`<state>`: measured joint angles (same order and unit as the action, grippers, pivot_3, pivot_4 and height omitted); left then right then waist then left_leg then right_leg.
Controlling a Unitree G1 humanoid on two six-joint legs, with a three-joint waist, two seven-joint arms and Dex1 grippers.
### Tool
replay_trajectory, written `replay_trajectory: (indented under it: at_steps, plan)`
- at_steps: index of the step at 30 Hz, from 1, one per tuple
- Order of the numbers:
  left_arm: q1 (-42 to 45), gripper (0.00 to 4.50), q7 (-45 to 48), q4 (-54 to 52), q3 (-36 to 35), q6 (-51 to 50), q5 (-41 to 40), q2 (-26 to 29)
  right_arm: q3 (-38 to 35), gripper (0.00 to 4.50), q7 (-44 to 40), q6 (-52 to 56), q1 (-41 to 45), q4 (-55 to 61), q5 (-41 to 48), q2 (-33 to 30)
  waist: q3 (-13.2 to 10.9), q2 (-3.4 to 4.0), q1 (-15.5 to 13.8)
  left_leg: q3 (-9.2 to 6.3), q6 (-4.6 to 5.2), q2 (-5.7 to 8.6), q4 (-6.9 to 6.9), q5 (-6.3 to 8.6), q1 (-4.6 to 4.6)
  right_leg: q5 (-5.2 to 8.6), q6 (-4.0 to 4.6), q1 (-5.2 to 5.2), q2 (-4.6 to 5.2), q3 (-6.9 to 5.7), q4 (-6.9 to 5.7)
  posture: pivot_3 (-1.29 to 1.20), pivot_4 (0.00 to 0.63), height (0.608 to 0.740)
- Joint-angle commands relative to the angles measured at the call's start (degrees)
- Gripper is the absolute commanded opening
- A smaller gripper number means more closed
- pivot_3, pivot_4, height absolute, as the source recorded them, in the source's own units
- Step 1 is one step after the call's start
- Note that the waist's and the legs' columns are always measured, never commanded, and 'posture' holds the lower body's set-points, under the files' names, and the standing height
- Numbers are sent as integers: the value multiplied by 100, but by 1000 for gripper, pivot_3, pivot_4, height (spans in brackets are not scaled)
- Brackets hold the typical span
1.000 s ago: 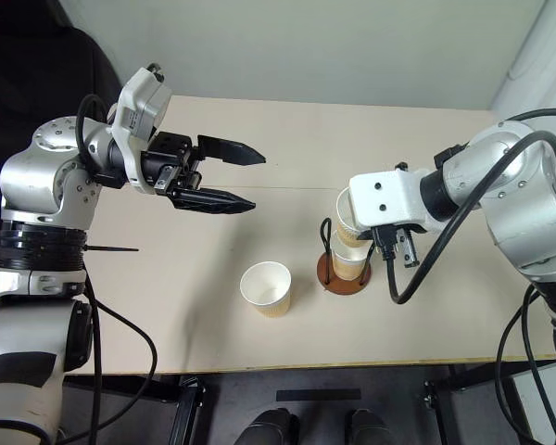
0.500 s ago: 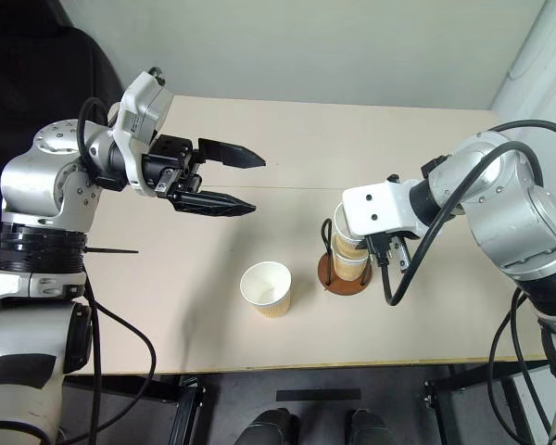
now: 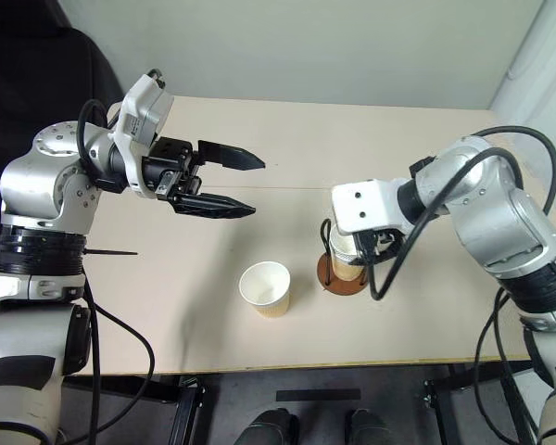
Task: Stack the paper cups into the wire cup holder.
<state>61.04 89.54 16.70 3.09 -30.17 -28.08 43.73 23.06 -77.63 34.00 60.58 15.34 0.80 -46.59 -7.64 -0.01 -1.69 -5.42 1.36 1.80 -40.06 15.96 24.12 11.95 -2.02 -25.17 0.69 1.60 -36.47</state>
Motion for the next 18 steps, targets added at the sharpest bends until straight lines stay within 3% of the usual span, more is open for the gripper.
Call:
replay_trajectory:
  at_steps: [1, 7, 18]
  plan:
    - [-64, 4500, 100, -147, 174, 323, 354, 199, -850, 3695, 566, 317, 285, 108, 279, 212, -1, 1, -3, 0, 0, 0, 0, 0, 0, 0, 0, -1, 0, 1, 2, 0, 150, 740]
    - [-69, 4500, 283, 189, 709, 1184, 1080, 237, -1610, 3695, 810, 1441, 382, 770, 1066, 190, 0, 1, -31, -5, 0, 3, 1, 0, 10, 0, 0, 1, 1, -3, 23, 0, 150, 740]
    - [214, 4500, 296, 673, 1282, 1352, 1010, -225, -2469, 3695, 743, 2865, 325, 1694, 2599, -886, 0, 1, -61, -9, -2, 4, 4, 1, 19, 0, 0, 0, 2, -4, 32, 0, 150, 740]
